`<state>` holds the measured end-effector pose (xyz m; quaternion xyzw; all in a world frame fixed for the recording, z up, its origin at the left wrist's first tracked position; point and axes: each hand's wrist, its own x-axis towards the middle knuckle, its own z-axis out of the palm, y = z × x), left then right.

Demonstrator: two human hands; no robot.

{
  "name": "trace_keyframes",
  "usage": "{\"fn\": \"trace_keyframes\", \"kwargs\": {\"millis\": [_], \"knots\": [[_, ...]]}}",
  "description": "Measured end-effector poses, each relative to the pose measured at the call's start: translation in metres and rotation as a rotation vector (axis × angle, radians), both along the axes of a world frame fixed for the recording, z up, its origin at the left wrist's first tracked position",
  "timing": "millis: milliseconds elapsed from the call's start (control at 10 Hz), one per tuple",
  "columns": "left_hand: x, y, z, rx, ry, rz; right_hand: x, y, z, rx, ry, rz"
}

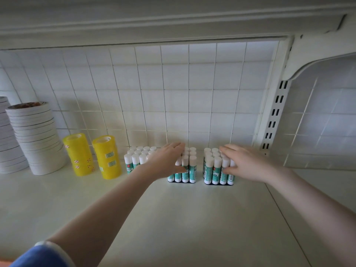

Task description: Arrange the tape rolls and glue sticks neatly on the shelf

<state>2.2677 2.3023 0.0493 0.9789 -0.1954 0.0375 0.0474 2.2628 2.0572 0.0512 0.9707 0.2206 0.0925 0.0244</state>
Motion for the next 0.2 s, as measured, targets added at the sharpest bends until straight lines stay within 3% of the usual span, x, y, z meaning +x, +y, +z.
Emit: {"fn": "trace_keyframes", "kwargs": {"millis": [200], "knots": [[-0.028, 0.014, 0.001, 0.001, -0.207, 0.073, -0.012, 0.016, -0.003, 0.005, -0.173, -0.074]]}}
